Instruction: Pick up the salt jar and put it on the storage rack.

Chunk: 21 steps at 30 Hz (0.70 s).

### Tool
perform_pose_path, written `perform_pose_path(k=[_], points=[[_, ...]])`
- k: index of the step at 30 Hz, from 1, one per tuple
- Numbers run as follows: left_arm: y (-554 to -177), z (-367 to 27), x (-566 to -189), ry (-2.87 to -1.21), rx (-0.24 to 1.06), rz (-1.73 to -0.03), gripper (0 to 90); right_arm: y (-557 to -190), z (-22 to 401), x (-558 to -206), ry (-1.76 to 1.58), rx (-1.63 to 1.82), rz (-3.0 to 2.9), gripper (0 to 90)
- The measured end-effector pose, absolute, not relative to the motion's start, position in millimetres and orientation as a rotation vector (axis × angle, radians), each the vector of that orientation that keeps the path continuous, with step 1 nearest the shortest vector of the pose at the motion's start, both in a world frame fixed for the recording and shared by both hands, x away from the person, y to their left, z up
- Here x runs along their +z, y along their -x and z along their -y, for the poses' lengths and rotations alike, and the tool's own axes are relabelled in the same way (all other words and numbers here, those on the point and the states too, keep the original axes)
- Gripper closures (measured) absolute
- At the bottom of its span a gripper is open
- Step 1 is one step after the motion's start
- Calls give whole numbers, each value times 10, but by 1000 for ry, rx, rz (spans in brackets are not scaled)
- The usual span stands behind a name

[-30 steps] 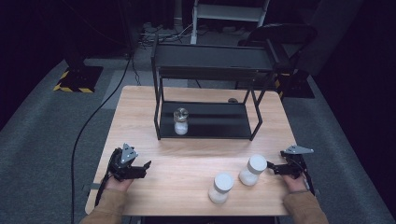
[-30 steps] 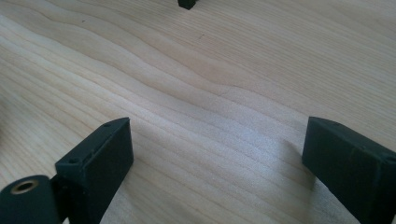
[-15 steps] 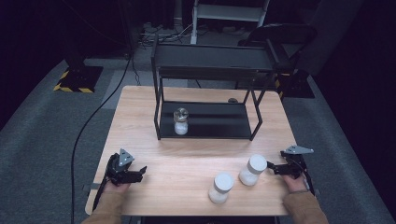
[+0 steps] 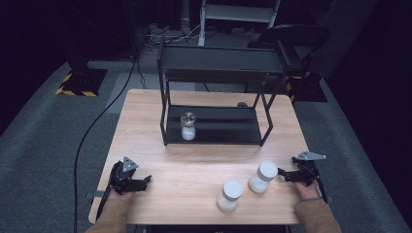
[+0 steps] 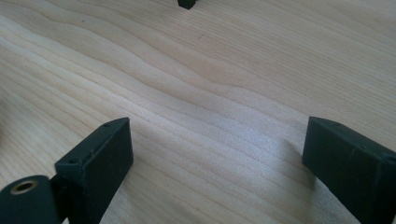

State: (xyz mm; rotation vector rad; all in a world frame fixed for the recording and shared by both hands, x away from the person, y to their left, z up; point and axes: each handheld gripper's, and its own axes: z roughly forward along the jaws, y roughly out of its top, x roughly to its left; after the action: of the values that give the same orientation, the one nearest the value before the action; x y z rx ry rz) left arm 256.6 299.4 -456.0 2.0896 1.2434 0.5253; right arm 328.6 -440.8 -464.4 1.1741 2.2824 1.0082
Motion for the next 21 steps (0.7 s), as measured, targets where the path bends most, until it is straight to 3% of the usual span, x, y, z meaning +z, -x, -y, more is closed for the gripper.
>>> perform_pose_path(k=[9, 21], points=[[-2598, -3040, -4600, -2084, 504, -1228, 54, -3287, 4409, -4644, -1174, 1008, -2283, 83], [-2599, -3039, -4601, -2083, 504, -1228, 51, -3288, 4408, -4643, -1174, 1008, -2284, 82]])
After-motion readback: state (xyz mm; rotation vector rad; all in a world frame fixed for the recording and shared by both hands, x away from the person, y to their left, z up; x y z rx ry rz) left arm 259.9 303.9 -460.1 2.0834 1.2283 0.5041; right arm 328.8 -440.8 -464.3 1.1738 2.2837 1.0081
